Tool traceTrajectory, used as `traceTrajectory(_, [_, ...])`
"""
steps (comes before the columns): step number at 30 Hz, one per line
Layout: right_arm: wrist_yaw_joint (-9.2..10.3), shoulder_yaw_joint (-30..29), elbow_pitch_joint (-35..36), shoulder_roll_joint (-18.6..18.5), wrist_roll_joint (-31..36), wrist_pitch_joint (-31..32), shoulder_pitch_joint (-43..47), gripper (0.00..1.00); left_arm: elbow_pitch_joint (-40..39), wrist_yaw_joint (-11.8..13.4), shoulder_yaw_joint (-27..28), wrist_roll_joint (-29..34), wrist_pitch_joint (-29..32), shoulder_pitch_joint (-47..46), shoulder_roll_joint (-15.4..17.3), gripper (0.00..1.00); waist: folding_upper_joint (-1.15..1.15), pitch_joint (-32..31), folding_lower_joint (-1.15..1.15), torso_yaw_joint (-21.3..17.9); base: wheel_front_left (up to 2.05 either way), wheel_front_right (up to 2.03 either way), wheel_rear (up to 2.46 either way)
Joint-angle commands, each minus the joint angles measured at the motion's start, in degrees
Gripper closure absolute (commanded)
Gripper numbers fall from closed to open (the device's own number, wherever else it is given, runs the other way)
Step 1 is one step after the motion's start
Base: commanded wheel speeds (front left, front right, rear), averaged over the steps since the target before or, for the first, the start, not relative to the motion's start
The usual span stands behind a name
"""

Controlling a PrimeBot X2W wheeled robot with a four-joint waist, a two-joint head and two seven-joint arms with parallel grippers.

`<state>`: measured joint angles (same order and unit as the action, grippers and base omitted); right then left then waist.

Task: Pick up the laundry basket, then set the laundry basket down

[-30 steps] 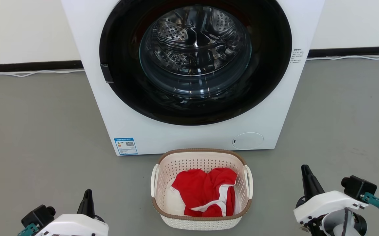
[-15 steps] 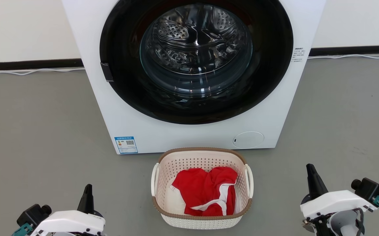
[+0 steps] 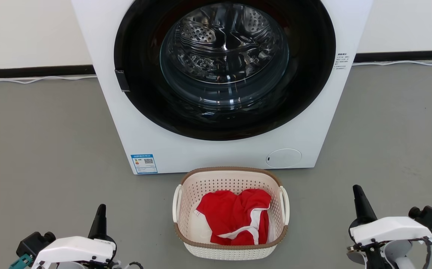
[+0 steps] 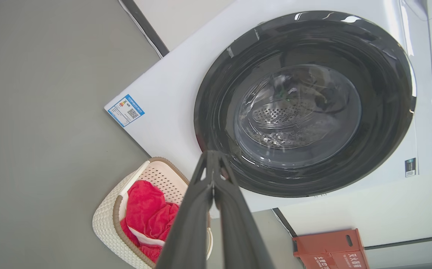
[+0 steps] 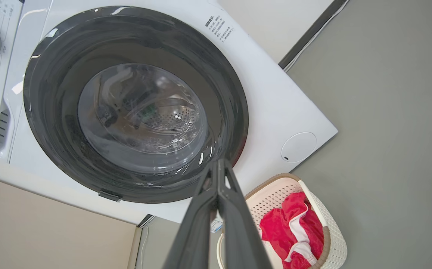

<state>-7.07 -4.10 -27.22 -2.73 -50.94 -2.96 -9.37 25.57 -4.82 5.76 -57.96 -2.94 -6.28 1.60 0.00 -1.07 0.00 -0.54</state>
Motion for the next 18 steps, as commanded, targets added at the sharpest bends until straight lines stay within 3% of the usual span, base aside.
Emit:
traceTrajectory(1, [-0.24,0.3,2.3,-0.2,-1.9,0.6,-0.8,1.0,-2.1,-0.6,0.8,-1.6,0.4,-1.0,0.7,1.0,0.0,0.0,0.0,0.0,0.0,0.0,0.0])
traceTrajectory(18, [-0.3,-0.5,5.7,-0.2,-14.3,3.4,0.5,1.0,-5.1,-1.2,0.8,-11.9,3.2,-0.6,0.9,1.0,0.0,0.4,0.0,0.2,0.0,0.0,0.0])
